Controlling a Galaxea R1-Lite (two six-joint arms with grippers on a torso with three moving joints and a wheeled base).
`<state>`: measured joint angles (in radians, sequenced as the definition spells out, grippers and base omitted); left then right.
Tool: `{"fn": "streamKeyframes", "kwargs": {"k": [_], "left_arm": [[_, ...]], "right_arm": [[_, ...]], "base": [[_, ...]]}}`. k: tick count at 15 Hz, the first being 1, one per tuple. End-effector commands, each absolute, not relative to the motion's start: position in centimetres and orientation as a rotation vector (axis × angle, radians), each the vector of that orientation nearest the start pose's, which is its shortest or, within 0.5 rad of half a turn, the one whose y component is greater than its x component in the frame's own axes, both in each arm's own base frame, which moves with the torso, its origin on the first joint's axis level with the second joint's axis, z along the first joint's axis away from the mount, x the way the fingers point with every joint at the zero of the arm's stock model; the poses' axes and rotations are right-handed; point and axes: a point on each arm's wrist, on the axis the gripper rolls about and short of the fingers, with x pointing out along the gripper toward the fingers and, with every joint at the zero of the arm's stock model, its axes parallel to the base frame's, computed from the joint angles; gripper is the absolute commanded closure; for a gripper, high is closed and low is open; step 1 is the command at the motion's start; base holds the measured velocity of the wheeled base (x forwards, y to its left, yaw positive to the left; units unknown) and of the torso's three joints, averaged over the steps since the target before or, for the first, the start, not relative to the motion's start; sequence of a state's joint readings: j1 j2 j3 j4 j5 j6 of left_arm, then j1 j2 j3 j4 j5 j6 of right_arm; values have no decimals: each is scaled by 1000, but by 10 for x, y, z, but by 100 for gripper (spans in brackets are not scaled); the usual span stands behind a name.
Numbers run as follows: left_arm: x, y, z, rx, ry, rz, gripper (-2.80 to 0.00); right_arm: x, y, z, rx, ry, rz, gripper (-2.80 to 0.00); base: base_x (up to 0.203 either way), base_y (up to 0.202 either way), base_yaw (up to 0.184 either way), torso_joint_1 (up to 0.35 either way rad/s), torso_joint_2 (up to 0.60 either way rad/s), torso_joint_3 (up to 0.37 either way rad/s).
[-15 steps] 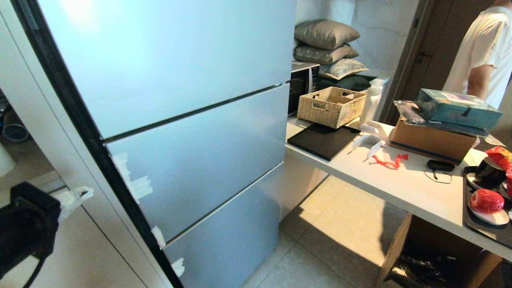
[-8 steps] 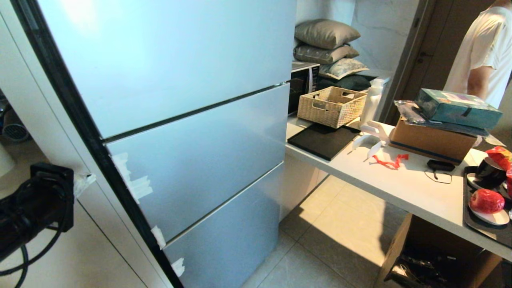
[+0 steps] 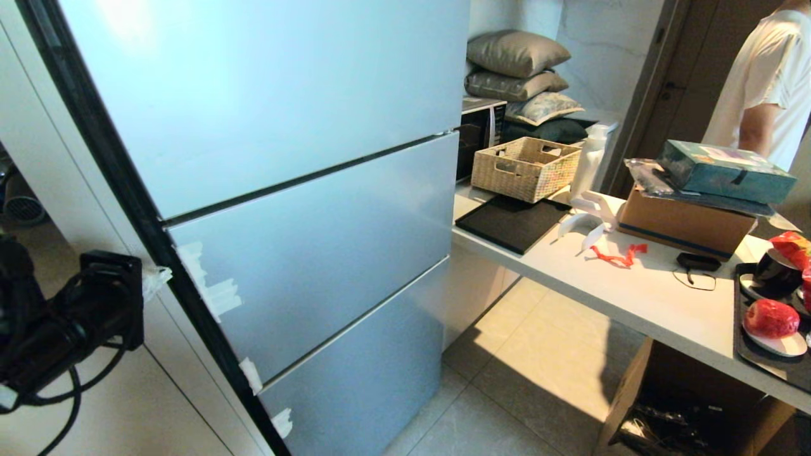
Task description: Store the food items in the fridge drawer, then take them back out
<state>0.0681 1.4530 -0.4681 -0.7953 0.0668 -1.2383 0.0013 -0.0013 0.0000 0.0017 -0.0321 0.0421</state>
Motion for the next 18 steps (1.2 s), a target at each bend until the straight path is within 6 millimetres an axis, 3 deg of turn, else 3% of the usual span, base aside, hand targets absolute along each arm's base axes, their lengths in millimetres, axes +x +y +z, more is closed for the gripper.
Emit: {"fn": "streamKeyframes", "kwargs": {"k": [1, 18], "left_arm": [[234, 17, 166, -1238, 110, 252, 0], [236, -6, 163, -1235, 175, 178, 0]], "right_arm": [[-23, -1, 75, 43, 1, -31, 0], [-23, -1, 75, 43, 1, -31, 0]], "base": [[0, 0, 0, 0, 0, 0], [0, 0, 0, 0, 0, 0]]}}
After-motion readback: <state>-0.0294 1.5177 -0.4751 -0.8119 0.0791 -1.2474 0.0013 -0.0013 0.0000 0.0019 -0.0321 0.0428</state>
